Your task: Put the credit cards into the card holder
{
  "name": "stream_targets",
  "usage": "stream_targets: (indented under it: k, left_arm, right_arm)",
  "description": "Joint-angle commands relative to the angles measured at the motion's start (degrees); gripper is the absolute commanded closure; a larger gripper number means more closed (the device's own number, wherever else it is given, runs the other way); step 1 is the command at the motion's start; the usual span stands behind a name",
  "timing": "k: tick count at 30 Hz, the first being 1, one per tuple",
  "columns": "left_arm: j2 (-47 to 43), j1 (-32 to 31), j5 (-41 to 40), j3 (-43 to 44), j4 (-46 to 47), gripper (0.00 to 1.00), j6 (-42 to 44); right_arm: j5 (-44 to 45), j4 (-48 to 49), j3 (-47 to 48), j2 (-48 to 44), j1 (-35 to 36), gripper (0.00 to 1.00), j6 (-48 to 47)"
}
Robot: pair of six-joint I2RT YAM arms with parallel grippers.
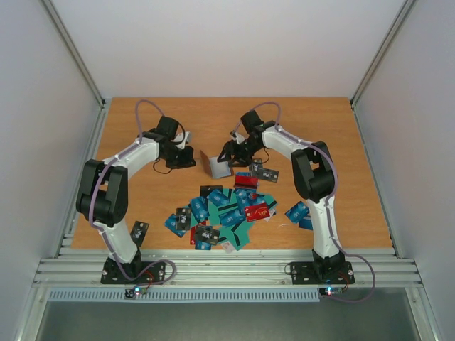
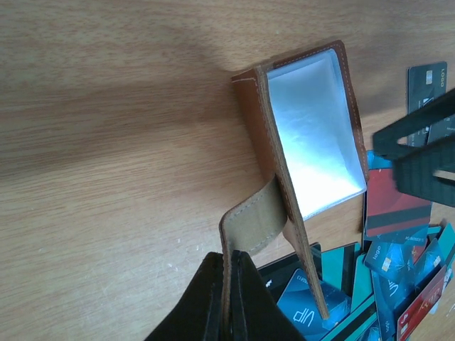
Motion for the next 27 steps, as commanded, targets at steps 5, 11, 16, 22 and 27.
stream_targets:
  k: [5, 11, 16, 22, 27]
  left_arm:
    - [0.47, -0.42, -1.03, 1.99, -3.00, 1.00, 1.04]
    - [1.03, -0.41, -0.90, 2.50, -3.50, 1.00, 1.65]
    - [1.41, -0.41, -0.40, 2.60, -3.38, 1.00, 1.83]
    - [1.59, -0.40, 0.19, 2.39, -2.91, 1.00, 1.93]
    - [1.67, -0.31, 0.60, 2.13, -2.35, 1.00, 1.84]
  right_arm:
    - [-3.13, -0.16, 2.13, 4.53, 0.08, 0.40, 1.02]
    - [-4.23, 0.62, 1.73, 5.40, 0.08, 0.41, 3.19]
    - [-5.72, 1.54, 1.79, 5.16, 0.08, 0.41, 4.61]
    - [-7.25, 2.79, 1.28, 4.40, 0.61, 0.42, 6.21]
    - [-8.83, 4.09, 1.59, 4.70, 1.18, 0.43, 7.85]
